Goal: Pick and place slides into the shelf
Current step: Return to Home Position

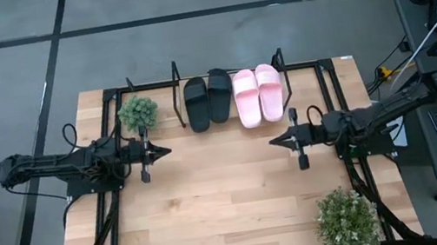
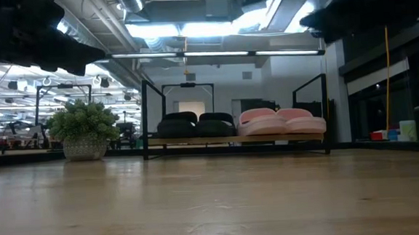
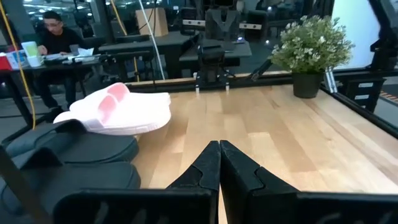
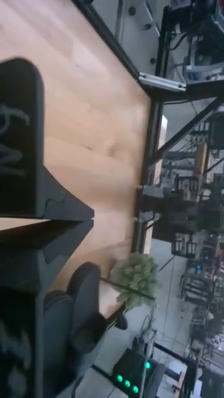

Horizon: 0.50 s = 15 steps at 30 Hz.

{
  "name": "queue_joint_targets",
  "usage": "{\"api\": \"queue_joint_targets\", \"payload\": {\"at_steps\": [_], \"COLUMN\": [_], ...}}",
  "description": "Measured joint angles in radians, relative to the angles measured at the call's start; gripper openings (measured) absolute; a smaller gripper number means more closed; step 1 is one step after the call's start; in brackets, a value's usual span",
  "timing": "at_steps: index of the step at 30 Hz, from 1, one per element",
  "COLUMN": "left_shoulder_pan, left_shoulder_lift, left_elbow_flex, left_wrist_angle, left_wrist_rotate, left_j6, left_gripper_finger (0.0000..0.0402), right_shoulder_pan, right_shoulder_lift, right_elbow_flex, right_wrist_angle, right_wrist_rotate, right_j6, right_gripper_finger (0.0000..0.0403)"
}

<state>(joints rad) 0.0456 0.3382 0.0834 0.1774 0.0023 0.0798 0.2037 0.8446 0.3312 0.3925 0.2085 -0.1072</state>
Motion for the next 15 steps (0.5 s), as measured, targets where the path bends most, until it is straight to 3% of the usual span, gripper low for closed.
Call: {"api": "queue_joint_targets", "payload": {"at_steps": [11, 15], "left_shoulder_pan": [0.0, 0.0], "left_shoulder_lift": [0.0, 0.0], "left_elbow_flex": [0.0, 0.0], "left_wrist_angle": [-0.004, -0.004], "left_wrist_rotate": [-0.016, -0.016], "left_j6": [0.001, 0.001], "left_gripper_finger": [0.0, 0.0], "right_shoulder_pan": [-0.009, -0.009], "right_shoulder_lift": [-0.001, -0.001], "right_elbow_flex": [-0.227, -0.238], "right_wrist_angle": [0.394, 0.427], "right_wrist_rotate": [-0.003, -0.015], "right_j6": [-0.007, 0.022], "right_gripper_finger": [0.0008, 0.0009]}}
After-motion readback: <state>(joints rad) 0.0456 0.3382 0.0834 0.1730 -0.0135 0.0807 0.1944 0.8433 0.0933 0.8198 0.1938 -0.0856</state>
